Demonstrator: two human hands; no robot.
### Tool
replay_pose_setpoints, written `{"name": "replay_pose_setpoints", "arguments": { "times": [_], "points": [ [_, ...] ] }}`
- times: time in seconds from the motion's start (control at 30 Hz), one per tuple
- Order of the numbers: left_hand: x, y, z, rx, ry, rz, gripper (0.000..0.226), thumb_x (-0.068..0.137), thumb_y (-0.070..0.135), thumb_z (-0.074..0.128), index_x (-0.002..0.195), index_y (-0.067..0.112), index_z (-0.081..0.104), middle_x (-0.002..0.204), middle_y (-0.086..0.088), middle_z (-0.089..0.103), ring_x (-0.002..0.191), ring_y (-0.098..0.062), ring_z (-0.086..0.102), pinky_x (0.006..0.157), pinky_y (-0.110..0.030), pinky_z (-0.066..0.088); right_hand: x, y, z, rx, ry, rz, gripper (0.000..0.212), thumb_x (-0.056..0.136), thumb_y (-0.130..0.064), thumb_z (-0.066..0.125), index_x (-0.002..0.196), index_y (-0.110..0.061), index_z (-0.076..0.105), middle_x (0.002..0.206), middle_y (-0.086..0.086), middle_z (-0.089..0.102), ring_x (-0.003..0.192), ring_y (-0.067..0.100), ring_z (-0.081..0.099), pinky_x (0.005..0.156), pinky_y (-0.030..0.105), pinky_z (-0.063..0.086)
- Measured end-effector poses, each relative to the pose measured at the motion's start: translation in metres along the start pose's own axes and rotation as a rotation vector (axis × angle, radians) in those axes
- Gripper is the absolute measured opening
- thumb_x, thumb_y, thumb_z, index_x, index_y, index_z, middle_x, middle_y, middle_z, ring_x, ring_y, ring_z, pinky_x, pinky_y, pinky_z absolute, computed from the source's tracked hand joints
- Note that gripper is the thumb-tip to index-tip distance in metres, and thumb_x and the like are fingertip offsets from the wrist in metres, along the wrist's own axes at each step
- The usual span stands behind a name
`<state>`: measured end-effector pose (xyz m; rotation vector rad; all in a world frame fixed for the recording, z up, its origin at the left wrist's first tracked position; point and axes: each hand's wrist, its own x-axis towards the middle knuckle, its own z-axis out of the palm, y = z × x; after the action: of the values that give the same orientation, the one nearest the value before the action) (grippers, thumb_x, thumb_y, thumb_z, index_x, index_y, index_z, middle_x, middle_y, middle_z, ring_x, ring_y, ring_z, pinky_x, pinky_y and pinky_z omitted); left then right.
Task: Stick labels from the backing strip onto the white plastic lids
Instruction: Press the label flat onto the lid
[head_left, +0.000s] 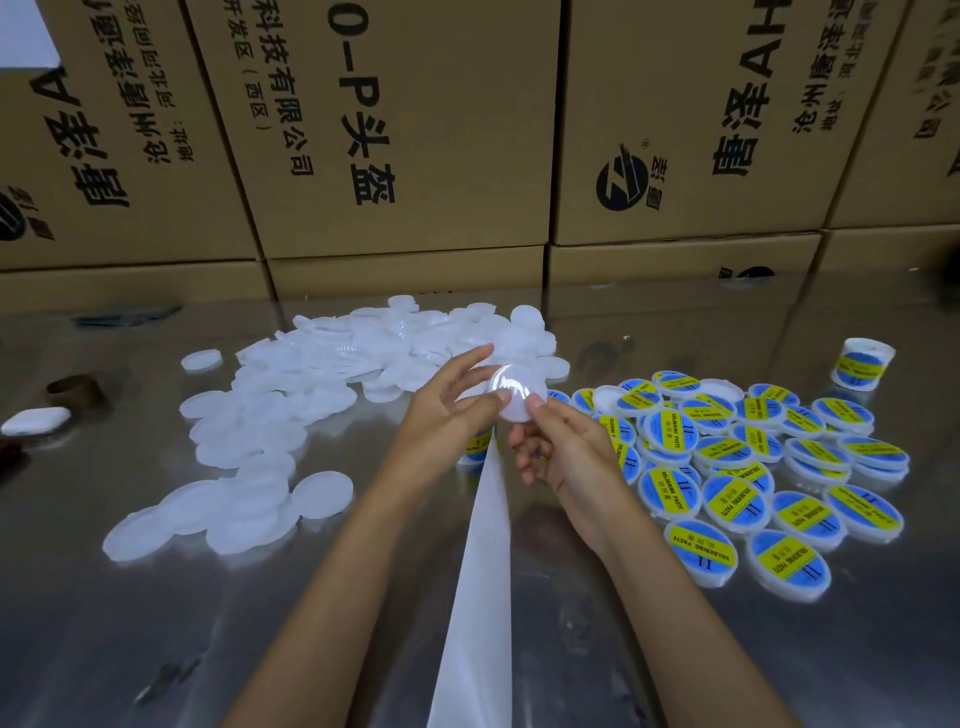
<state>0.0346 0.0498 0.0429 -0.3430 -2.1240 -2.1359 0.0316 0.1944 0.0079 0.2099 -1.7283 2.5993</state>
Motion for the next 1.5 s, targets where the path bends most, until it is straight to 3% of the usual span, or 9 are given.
{"name": "replay_pose_setpoints", "arguments": {
  "times": [0.2,0.37,0.53,0.67,0.8,0.9,1.23,1.37,1.5],
  "points": [
    [0.003,-0.004,-0.010,-0.161,0.180,0.017,0.037,0.098,-0.002,0.058,0.124,0.023,0.066,0.093,-0.003,0.077,0.086,-0.030,0.076,0.071,-0.029,0.061,-0.001,0.012,0.007,-0.480,0.174,-0.182,0.024,0.100,-0.026,0.056,0.087,-0.010,0.066,0.069,0.001,0.069,0.057,0.009,0.059,0.052,0.019,0.045],
    [0.003,-0.009,-0.023,-0.185,0.271,-0.063,0.037,0.096,-0.007,0.053,0.118,0.018,0.070,0.108,-0.014,0.067,0.081,-0.038,0.075,0.069,-0.032,0.063,0.004,0.027,0.009,-0.763,0.102,-0.195,0.035,0.102,-0.008,0.043,0.134,-0.017,0.053,0.128,-0.005,0.061,0.120,0.011,0.056,0.097,0.018,0.040],
    [0.005,-0.019,-0.025,-0.095,0.342,-0.142,0.035,0.091,-0.003,0.051,0.101,0.020,0.076,0.103,-0.003,0.065,0.087,-0.032,0.074,0.062,-0.031,0.062,0.012,0.040,0.019,-0.834,-0.005,-0.118,0.048,0.102,-0.006,0.036,0.150,-0.015,0.037,0.145,-0.001,0.050,0.135,0.016,0.045,0.097,0.011,0.031],
    [0.006,-0.025,-0.026,-0.051,0.357,-0.154,0.034,0.090,0.001,0.052,0.090,0.025,0.076,0.095,0.000,0.069,0.072,-0.008,0.070,0.055,-0.026,0.058,0.016,0.043,0.020,-0.824,0.032,-0.122,0.047,0.099,-0.006,0.047,0.145,-0.014,0.042,0.135,-0.001,0.057,0.126,0.017,0.053,0.105,0.026,0.040],
    [0.007,-0.028,-0.026,-0.001,0.403,-0.148,0.031,0.090,0.002,0.054,0.094,0.025,0.075,0.103,0.000,0.071,0.101,-0.025,0.069,0.084,-0.043,0.061,0.018,0.046,0.019,-0.766,0.105,-0.126,0.042,0.091,-0.009,0.066,0.130,-0.015,0.054,0.109,-0.009,0.063,0.095,0.001,0.059,0.091,0.020,0.049],
    [0.006,-0.026,-0.027,0.003,0.415,-0.087,0.033,0.090,-0.002,0.052,0.101,0.021,0.073,0.107,-0.002,0.069,0.103,-0.029,0.068,0.072,-0.041,0.064,0.019,0.048,0.018,-0.797,0.151,-0.146,0.030,0.084,-0.013,0.074,0.104,-0.027,0.058,0.086,-0.019,0.061,0.078,-0.010,0.058,0.073,0.012,0.047],
    [0.004,-0.024,-0.026,0.162,0.272,0.041,0.053,0.091,-0.002,0.054,0.093,0.048,0.070,0.108,0.003,0.073,0.093,-0.021,0.070,0.073,-0.040,0.059,0.011,0.040,0.019,-0.877,0.206,-0.204,0.032,0.078,-0.020,0.081,0.094,-0.028,0.055,0.077,-0.016,0.053,0.068,-0.005,0.051,0.061,0.007,0.040],
    [0.003,-0.029,-0.025,0.234,0.248,0.076,0.049,0.090,-0.004,0.054,0.100,0.041,0.068,0.109,0.021,0.068,0.103,-0.012,0.067,0.081,-0.031,0.058,0.008,0.038,0.019,-0.840,0.268,-0.162,0.032,0.075,-0.020,0.083,0.083,-0.021,0.052,0.069,-0.011,0.053,0.061,0.004,0.047,0.056,0.013,0.039],
    [0.002,-0.028,-0.022,0.205,0.243,0.087,0.046,0.089,-0.005,0.053,0.104,0.035,0.070,0.107,0.014,0.070,0.096,-0.015,0.069,0.070,-0.023,0.056,0.004,0.036,0.018,-0.870,0.273,-0.152,0.035,0.076,-0.022,0.081,0.072,-0.021,0.047,0.058,-0.009,0.047,0.055,0.008,0.042,0.051,0.016,0.036]
  ]
}}
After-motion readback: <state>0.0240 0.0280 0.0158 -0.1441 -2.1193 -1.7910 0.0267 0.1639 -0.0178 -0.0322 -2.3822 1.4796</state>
